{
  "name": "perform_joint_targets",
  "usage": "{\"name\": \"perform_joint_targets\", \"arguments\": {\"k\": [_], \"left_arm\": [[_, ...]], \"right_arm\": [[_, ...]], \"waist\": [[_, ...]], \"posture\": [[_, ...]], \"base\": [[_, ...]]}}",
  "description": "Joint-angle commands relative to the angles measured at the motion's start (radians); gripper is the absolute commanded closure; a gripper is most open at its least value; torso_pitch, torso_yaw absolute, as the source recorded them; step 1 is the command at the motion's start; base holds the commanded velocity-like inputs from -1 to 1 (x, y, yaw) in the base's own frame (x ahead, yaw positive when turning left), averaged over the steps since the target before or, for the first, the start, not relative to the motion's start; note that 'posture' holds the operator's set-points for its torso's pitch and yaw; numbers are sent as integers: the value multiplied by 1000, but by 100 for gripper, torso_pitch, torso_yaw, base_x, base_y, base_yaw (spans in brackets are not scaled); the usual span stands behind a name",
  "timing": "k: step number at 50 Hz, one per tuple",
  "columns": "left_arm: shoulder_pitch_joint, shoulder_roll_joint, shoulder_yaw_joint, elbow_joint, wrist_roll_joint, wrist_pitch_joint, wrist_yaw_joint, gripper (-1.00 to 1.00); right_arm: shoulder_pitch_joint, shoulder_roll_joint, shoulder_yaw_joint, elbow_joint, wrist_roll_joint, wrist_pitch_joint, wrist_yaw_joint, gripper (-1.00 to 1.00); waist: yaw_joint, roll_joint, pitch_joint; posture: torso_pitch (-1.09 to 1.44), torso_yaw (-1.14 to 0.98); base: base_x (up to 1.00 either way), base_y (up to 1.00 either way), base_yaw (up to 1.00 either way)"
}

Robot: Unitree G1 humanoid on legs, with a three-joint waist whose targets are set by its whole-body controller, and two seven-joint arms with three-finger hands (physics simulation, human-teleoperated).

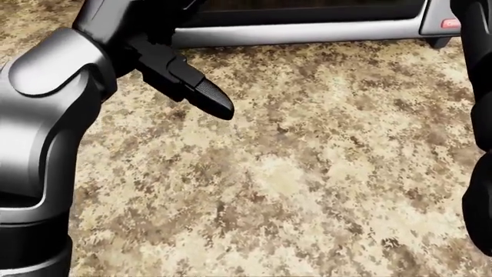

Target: Close the toaster oven door.

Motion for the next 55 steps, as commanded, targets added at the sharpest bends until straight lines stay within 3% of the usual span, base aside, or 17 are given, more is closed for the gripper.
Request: {"name": "perform_joint_targets", "arguments": {"k": [1,55], "left_arm": [[-58,15,43,-15,10,-67,39,-100],[-341,78,53,491,34,-307,-27,-100]], "right_arm": [[-81,-10,7,-102,-4,-93,10,-100],[-77,-12,5,-104,-14,-99,5,-100]], "waist": [[6,-17,-59],[2,-27,-63]], "posture": [[0,0],[0,0]], "base": [[0,0,0],[0,0,0]]}}
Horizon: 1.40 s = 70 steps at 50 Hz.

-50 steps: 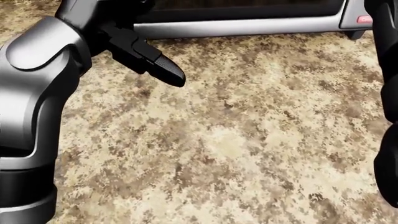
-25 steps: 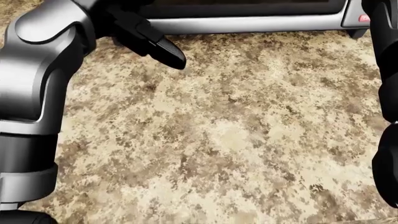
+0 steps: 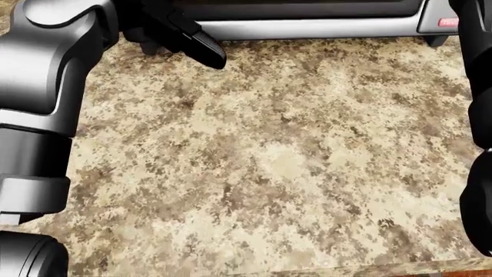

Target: Close the toaster oven door.

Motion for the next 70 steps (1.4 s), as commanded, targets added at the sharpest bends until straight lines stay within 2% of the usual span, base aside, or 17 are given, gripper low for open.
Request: {"name": "perform_joint_targets", "arguments": {"k": [1,14,32,52,70], "left_arm": [[-70,25,43,-65,5,-95,41,-100],[-115,31,42,60,31,-171,21,-100],[-246,33,45,415,83,-374,19,-100],[-319,25,44,511,117,-417,14,-100],[-377,14,46,651,172,-491,47,-100]], "right_arm": [[-70,-20,-8,-85,10,-75,-10,-100],[-73,-22,-8,-84,11,-75,-11,-100],[-60,-29,-10,-96,16,-69,-10,-100],[-64,-29,-9,-94,18,-66,-9,-100],[-51,-35,-13,-99,22,-69,-10,-100]], "waist": [[7,-10,-60],[1,-22,-68],[2,-30,-73],[0,-29,-79],[1,-33,-80]], "posture": [[0,0],[0,0],[0,0],[0,0],[0,0]], "base": [[0,0,0],[0,0,0],[0,0,0],[0,0,0],[0,0,0]]}}
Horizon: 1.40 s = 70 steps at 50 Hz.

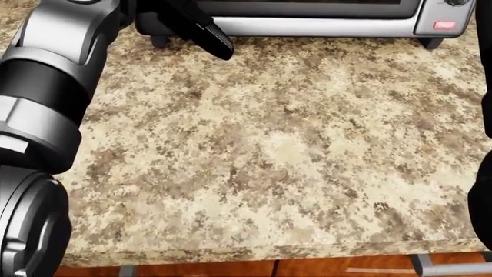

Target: Close the toaster oven door.

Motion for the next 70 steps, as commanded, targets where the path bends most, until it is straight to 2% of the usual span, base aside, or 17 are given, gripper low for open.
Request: {"name": "perform_joint_targets", "arguments": {"k": [1,13,25,30,41,49,63,70], "left_arm": [[-74,25,18,-69,-2,-72,61,-100],[-106,36,30,-13,30,-91,88,-100],[-133,66,51,48,111,-21,285,-100],[-138,76,67,58,127,-10,331,-100],[-142,86,78,63,152,-4,362,-100],[-141,97,86,68,168,4,393,-100],[-116,133,116,85,196,44,517,-100],[-104,137,125,87,203,54,536,-100]], "right_arm": [[-39,-13,2,-39,-7,-25,0,-100],[-39,-15,2,-41,-4,-23,0,-100],[-36,-17,0,-46,1,-18,1,-100],[-36,-16,1,-46,1,-19,1,-100],[-30,-16,1,-48,2,-20,2,-100],[-28,-16,1,-48,2,-20,1,-100],[-30,-19,0,-48,4,-20,2,-100],[-25,-21,-1,-53,6,-19,2,-100]], "waist": [[5,-3,-45],[4,-3,-45],[-6,1,-42],[-15,6,-40],[-33,22,-39],[-40,25,-40],[-46,30,-42],[-49,35,-44]], "posture": [[0,0],[0,0],[0,0],[0,0],[0,0],[0,0],[0,0],[0,0]], "base": [[0,0,0],[0,0,0],[0,0,0],[0,0,0],[0,0,0],[0,0,0],[0,0,0],[0,0,0]]}}
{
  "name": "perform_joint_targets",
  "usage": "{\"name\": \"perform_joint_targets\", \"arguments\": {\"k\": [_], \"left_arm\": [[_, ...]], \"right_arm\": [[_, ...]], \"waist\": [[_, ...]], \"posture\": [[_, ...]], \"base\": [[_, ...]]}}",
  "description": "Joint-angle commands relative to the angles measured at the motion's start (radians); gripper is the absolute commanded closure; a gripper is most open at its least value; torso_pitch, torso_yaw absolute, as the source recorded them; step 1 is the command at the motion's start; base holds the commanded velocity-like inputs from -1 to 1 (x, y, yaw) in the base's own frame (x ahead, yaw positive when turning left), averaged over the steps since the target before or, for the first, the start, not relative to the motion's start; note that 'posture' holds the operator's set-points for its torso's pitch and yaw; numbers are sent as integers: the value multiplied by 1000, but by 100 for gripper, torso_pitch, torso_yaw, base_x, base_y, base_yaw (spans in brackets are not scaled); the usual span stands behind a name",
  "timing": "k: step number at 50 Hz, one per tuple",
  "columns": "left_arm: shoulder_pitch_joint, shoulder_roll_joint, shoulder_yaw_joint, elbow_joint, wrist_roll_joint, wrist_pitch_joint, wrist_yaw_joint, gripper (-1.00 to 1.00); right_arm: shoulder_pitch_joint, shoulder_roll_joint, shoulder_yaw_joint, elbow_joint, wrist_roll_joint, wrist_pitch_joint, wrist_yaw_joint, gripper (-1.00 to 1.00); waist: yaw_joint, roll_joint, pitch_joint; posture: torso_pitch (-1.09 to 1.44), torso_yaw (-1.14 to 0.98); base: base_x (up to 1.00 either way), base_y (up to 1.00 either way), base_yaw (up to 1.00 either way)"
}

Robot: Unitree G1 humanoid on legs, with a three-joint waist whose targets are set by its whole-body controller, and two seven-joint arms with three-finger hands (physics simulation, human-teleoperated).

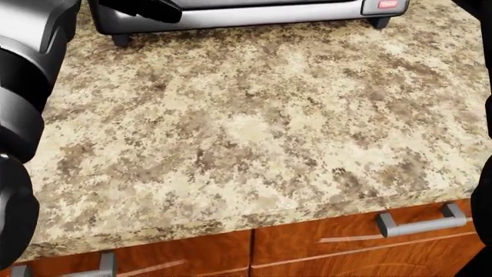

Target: Close the toaster oven door.

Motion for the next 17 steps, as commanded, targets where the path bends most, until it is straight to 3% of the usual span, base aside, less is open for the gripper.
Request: {"name": "perform_joint_targets", "arguments": {"k": [1,17], "left_arm": [[-46,49,8,-59,13,-14,86,-100],[-42,64,26,-53,20,19,123,-100]], "right_arm": [[-40,-12,3,-38,-7,-24,1,-100],[-35,-13,3,-47,-5,-18,2,-100]], "waist": [[16,-7,-39],[10,-2,-39]], "posture": [[0,0],[0,0]], "base": [[0,0,0],[0,0,0]]}}
